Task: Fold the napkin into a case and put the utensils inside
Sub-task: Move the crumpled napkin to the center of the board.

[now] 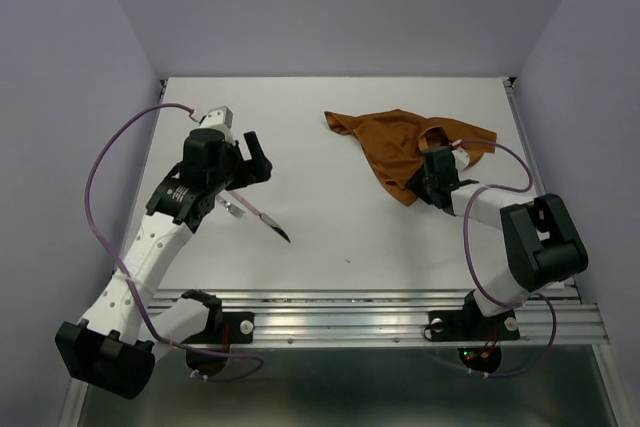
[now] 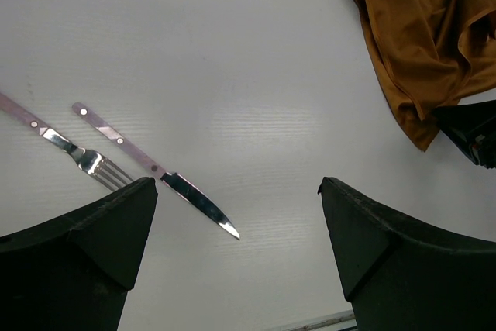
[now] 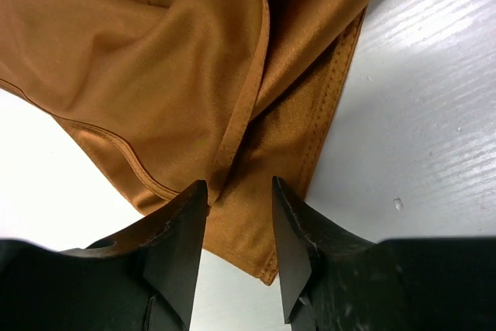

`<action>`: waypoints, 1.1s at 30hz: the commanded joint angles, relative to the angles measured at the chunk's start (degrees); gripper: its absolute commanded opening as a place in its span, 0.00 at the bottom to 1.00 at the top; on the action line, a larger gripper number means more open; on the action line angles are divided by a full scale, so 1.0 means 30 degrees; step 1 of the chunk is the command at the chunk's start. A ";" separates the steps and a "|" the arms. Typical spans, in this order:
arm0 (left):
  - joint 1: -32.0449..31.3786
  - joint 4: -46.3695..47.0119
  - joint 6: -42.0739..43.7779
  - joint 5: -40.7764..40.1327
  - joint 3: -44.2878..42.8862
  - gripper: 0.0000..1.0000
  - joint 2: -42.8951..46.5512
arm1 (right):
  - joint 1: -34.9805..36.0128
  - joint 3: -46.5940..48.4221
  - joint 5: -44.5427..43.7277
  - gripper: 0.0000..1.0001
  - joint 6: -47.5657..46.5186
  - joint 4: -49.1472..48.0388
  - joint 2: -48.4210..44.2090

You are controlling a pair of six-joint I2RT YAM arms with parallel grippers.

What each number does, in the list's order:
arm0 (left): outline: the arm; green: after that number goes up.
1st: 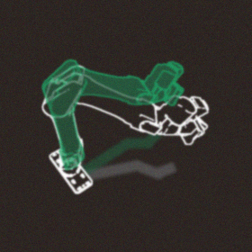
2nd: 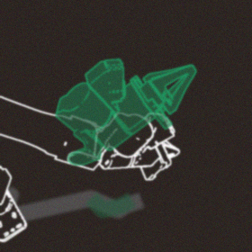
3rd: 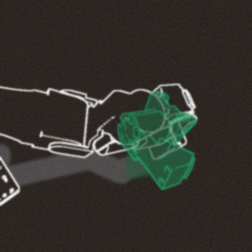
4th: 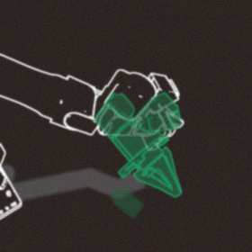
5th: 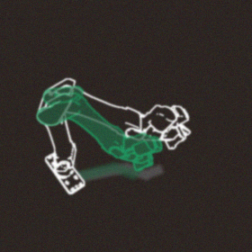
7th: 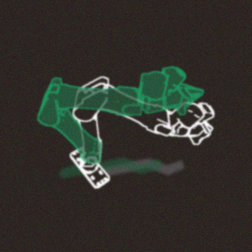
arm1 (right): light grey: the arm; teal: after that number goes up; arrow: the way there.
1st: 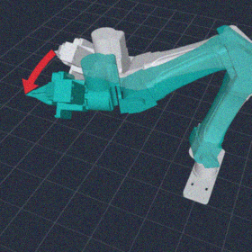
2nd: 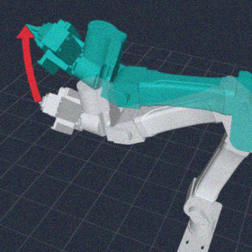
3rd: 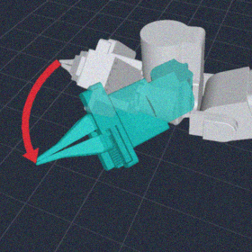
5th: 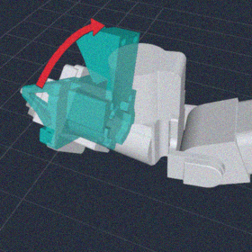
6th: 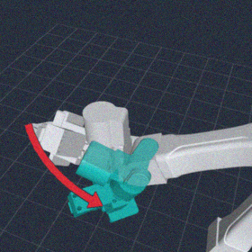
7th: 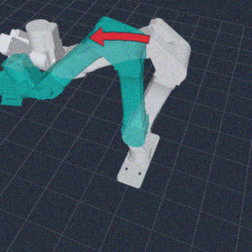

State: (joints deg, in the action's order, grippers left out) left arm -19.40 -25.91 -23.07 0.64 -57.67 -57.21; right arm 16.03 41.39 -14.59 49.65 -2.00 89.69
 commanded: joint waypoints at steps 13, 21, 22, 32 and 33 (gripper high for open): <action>-0.0009 -0.0210 0.0483 -0.0010 0.0297 0.98 0.0936 | -0.0246 0.2112 0.0702 0.41 -0.0436 -0.1296 0.1508; -0.0009 -0.0035 0.0424 -0.0010 0.0327 0.98 0.0760 | -0.0246 0.1967 0.0879 0.09 -0.0230 -0.1296 0.0751; -0.0009 -0.0006 0.0424 -0.0010 0.0414 0.98 0.0760 | -0.0246 0.1995 0.0879 0.05 -0.0318 -0.1180 0.0516; -0.0009 0.2451 -0.0922 0.0985 -0.0463 0.95 -0.2367 | -0.0246 0.1764 0.2458 0.01 -0.0992 0.2597 -0.4403; -0.0009 0.2687 -0.1126 0.1334 -0.0696 0.94 -0.2810 | -0.0246 0.1094 0.2954 0.01 -0.1051 0.3383 -0.5684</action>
State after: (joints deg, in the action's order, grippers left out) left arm -19.40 -23.20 -24.27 1.98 -56.88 -61.43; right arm 15.70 46.24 -9.39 47.75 2.24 80.12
